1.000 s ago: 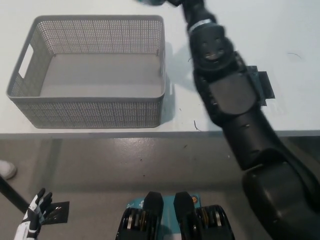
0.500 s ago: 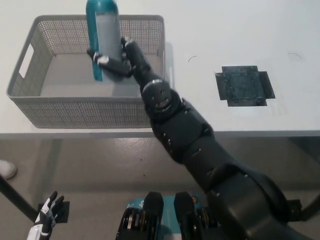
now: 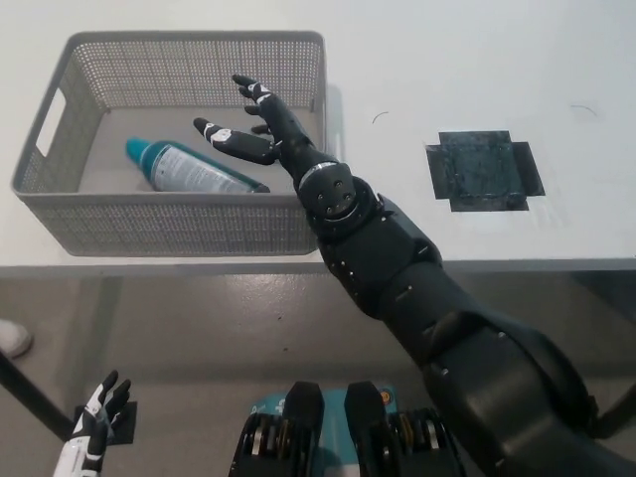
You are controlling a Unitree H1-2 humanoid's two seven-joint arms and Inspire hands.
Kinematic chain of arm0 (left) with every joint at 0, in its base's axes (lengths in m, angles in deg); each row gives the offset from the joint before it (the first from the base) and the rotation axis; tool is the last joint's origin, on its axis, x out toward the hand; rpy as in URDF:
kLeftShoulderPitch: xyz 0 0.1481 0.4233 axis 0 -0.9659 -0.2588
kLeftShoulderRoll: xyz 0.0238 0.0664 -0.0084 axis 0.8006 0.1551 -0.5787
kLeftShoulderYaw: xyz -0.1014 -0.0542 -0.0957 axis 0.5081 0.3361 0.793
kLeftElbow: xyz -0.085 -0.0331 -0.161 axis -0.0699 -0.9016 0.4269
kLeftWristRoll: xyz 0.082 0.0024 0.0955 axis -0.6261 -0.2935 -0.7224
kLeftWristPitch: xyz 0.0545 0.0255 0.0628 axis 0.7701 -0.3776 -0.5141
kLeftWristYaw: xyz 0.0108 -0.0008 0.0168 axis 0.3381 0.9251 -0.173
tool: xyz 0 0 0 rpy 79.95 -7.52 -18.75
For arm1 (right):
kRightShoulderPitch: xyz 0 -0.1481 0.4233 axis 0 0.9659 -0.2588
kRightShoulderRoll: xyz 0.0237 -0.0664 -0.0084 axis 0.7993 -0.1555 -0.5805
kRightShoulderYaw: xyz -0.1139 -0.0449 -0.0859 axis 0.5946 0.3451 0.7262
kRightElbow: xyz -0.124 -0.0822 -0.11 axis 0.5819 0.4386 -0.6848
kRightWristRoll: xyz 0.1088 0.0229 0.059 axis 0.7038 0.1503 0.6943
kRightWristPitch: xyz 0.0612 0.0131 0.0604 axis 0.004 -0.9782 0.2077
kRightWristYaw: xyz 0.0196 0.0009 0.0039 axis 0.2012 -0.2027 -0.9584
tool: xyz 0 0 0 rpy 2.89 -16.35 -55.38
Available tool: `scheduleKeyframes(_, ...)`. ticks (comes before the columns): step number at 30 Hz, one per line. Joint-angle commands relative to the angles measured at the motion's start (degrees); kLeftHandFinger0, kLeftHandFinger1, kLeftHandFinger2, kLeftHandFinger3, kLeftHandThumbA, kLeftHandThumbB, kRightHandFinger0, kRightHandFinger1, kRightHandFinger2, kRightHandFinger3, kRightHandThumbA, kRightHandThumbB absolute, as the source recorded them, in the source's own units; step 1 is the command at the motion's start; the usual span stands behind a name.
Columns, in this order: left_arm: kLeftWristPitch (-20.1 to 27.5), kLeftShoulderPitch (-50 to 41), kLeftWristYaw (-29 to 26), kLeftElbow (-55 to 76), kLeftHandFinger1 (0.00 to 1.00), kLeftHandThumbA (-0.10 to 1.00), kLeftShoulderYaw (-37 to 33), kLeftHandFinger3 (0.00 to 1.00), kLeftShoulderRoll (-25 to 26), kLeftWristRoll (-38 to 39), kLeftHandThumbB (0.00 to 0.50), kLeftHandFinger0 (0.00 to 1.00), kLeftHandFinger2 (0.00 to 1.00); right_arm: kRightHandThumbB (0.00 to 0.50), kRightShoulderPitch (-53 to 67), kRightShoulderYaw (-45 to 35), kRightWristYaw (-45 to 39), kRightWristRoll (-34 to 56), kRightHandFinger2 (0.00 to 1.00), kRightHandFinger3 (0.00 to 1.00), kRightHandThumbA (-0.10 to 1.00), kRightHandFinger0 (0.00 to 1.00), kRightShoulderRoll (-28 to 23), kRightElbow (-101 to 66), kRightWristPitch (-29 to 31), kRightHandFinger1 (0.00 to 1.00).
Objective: Use the right hand to pick up an air purifying spray and put it inside a container
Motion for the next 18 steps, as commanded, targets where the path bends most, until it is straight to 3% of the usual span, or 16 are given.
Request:
scheduleKeyframes(1, 1.72, -0.74, 0.07, 1.11, 1.0, 1.0, 0.43, 1.0, 0.95, 0.15, 0.219, 1.0, 1.0, 0.5, -2.91, 0.28, -3.61, -0.32, 1.0, 1.0, 0.55, 1.0, -0.33, -1.91, 1.77, 1.0)
scheduleKeyframes(3, 1.84, -0.9, -0.06, 1.15, 1.0, 1.0, 0.42, 1.0, 0.86, -0.12, 0.221, 1.0, 1.0, 0.5, -2.87, -0.15, -4.4, 0.14, 1.0, 1.0, 0.58, 0.74, -0.61, -2.77, 1.79, 1.0)
scheduleKeyframes(6, 2.17, -1.14, 0.04, 0.83, 1.0, 1.0, 0.3, 1.0, 0.89, -0.13, 0.224, 1.0, 1.0, 0.5, -2.42, 0.9, -4.15, -1.23, 1.0, 1.0, 0.62, 1.0, -1.29, -4.76, 2.3, 1.0)
scheduleKeyframes(7, 2.44, -1.19, -0.06, 0.64, 1.0, 1.0, 0.4, 1.0, 0.96, -0.33, 0.22, 1.0, 1.0, 0.5, -2.3, 0.95, -4.12, -1.41, 1.0, 1.0, 0.61, 0.99, -1.7, -6.93, 1.44, 1.0)
scheduleKeyframes(10, 2.51, -1.37, 0.0, 0.61, 1.0, 1.0, 0.58, 1.0, 1.2, -0.2, 0.225, 1.0, 1.0, 0.5, -1.75, 0.28, -5.14, -0.75, 1.0, 1.0, 0.66, 0.8, -2.27, -11.5, -0.09, 1.0)
scheduleKeyframes(11, 2.39, -1.41, 0.17, 0.68, 1.0, 1.0, 0.72, 1.0, 1.36, 0.33, 0.224, 1.0, 1.0, 0.5, -1.81, 0.56, -4.92, -1.31, 0.94, 1.0, 0.71, 0.78, -2.53, -13.18, -1.05, 0.77)
scheduleKeyframes(12, 2.27, -1.28, 0.28, 0.68, 1.0, 1.0, 0.82, 1.0, 1.64, 0.37, 0.224, 1.0, 1.0, 0.5, -1.86, -0.17, -5.74, -0.42, 1.0, 1.0, 0.7, 0.78, -2.94, -15.39, -1.51, 0.8)
scheduleKeyframes(13, 2.24, -1.19, 0.3, 0.66, 1.0, 1.0, 0.85, 1.0, 1.74, 0.29, 0.224, 1.0, 1.0, 0.5, -1.74, -0.53, -6.2, 0.05, 1.0, 1.0, 0.69, 0.77, -3.1, -16.42, -1.78, 0.78)
scheduleKeyframes(14, 2.18, -0.98, 0.06, 0.6, 1.0, 1.0, 1.0, 1.0, 1.86, -0.18, 0.218, 1.0, 1.0, 0.5, -1.53, -0.23, -6.29, -0.55, 1.0, 1.0, 0.72, 0.94, -3.86, -20.03, -2.71, 1.0)
scheduleKeyframes(15, 2.05, -0.79, 0.0, 0.55, 1.0, 1.0, 1.16, 1.0, 2.09, -0.3, 0.218, 1.0, 1.0, 0.5, -1.43, 0.13, -6.08, -1.27, 1.0, 1.0, 0.72, 1.0, -4.47, -22.52, -2.91, 1.0)
scheduleKeyframes(16, 2.29, -0.74, 0.28, 0.33, 1.0, 1.0, 1.2, 1.0, 2.44, 0.09, 0.214, 1.0, 1.0, 0.5, -1.62, -0.02, -6.04, -1.48, 1.0, 1.0, 0.75, 1.0, -5.23, -25.66, -3.72, 1.0)
scheduleKeyframes(18, 1.81, -1.05, 0.3, 0.7, 1.0, 1.0, 1.37, 1.0, 2.72, 0.14, 0.233, 1.0, 1.0, 0.5, -1.45, -0.81, -7.23, -0.26, 1.0, 1.0, 0.71, 1.0, -5.86, -30.38, -5.42, 1.0)
